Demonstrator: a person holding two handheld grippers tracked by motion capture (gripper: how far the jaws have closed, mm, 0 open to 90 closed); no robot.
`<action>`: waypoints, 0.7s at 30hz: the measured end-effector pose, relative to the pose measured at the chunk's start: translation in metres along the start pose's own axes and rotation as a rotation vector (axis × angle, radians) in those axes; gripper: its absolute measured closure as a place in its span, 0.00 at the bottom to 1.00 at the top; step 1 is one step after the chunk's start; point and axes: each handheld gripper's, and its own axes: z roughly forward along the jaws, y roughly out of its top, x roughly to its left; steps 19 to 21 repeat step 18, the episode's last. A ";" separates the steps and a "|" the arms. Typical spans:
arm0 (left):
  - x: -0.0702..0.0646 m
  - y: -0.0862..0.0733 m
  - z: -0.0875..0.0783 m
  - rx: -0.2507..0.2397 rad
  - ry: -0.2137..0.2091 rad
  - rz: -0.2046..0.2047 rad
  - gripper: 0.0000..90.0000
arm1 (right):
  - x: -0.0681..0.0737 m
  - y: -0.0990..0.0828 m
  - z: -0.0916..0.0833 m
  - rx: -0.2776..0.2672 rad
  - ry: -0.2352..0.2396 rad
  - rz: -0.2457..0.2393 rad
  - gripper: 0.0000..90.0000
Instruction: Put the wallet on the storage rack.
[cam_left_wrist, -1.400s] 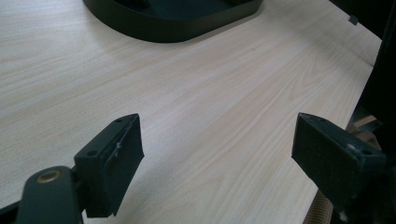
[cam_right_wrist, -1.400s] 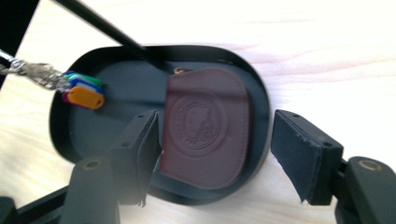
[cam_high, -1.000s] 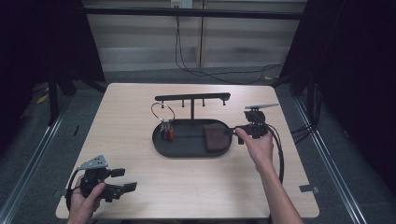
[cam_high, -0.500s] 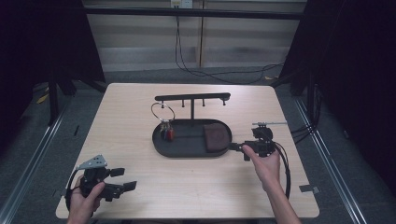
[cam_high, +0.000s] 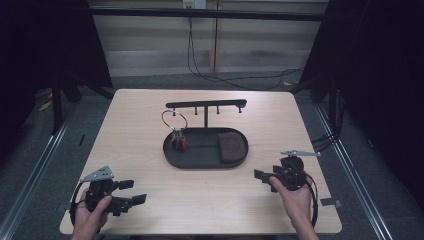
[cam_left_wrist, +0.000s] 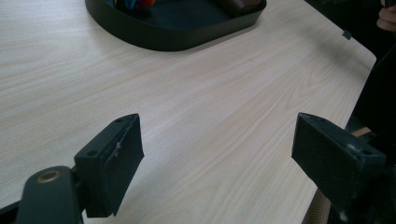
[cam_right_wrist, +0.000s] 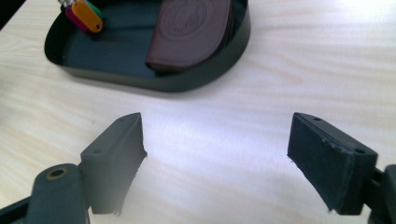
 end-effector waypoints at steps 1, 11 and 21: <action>0.000 0.000 0.000 -0.003 0.002 -0.003 0.18 | -0.002 -0.007 -0.005 -0.004 -0.007 0.003 0.21; -0.004 0.000 0.001 0.009 -0.008 -0.002 0.18 | -0.004 -0.041 -0.016 0.030 -0.038 -0.004 0.21; -0.002 0.000 0.001 0.010 -0.010 -0.006 0.18 | -0.007 -0.061 -0.013 0.042 -0.060 -0.003 0.21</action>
